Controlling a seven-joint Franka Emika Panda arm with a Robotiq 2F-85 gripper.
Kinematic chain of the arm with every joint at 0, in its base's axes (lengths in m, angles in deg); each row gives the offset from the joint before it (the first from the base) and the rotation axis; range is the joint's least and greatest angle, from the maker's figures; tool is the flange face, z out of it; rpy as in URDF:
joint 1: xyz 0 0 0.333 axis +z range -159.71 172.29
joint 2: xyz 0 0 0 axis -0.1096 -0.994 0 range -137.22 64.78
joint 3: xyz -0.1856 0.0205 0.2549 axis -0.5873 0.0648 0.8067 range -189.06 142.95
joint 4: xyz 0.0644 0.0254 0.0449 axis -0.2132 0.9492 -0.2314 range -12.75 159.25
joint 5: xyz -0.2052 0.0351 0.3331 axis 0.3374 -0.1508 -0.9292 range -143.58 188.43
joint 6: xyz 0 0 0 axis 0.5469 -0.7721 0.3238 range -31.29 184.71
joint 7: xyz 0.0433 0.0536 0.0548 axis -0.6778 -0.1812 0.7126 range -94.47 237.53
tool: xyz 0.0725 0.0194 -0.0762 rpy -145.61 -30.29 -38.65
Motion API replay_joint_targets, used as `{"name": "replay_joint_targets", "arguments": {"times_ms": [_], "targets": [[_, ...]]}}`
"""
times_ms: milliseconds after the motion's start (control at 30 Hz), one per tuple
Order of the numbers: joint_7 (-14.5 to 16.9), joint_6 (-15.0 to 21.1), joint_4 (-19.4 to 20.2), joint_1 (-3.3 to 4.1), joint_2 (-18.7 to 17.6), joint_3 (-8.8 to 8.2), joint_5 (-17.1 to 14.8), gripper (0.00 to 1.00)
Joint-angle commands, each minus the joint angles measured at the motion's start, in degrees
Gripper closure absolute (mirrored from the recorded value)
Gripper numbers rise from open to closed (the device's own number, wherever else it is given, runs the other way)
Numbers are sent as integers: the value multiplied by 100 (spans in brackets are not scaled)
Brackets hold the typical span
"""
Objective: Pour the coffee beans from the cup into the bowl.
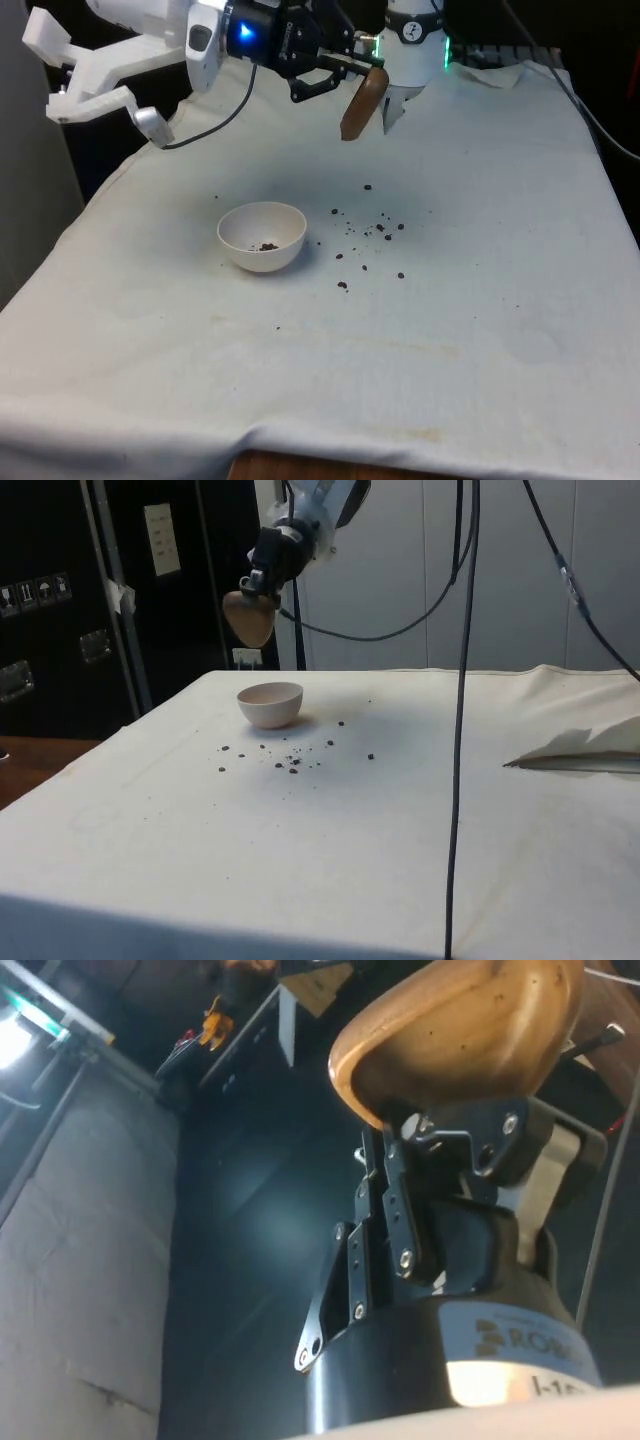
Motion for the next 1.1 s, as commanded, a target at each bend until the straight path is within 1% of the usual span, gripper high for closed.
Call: {"name": "replay_joint_targets", "arguments": {"times_ms": [0, 67, 133, 167, 200, 333, 467, 500, 533, 800, 833, 867, 1067], "targets": [[57, 189, 109, 120, 80, -57, 34, 100], [160, 292, 138, 166, 115, -40, 92, 100], [235, 372, 166, 195, 138, -23, 138, 100], [201, 223, 74, 92, 74, 40, 120, 100], [269, 413, 178, 201, 155, -11, 166, 100], [435, 602, 252, 246, 229, 46, 309, 100], [573, 745, 332, 281, 286, 86, 435, 100], [556, 596, 235, 183, 223, 155, 424, 100], [607, 779, 355, 286, 309, 92, 470, 100], [877, 1123, 602, 338, 504, 201, 785, 100], [877, 1003, 527, 241, 453, 275, 779, 100], [905, 1169, 630, 338, 527, 218, 819, 100], [1100, 1473, 837, 350, 688, 332, 1071, 100]]}}
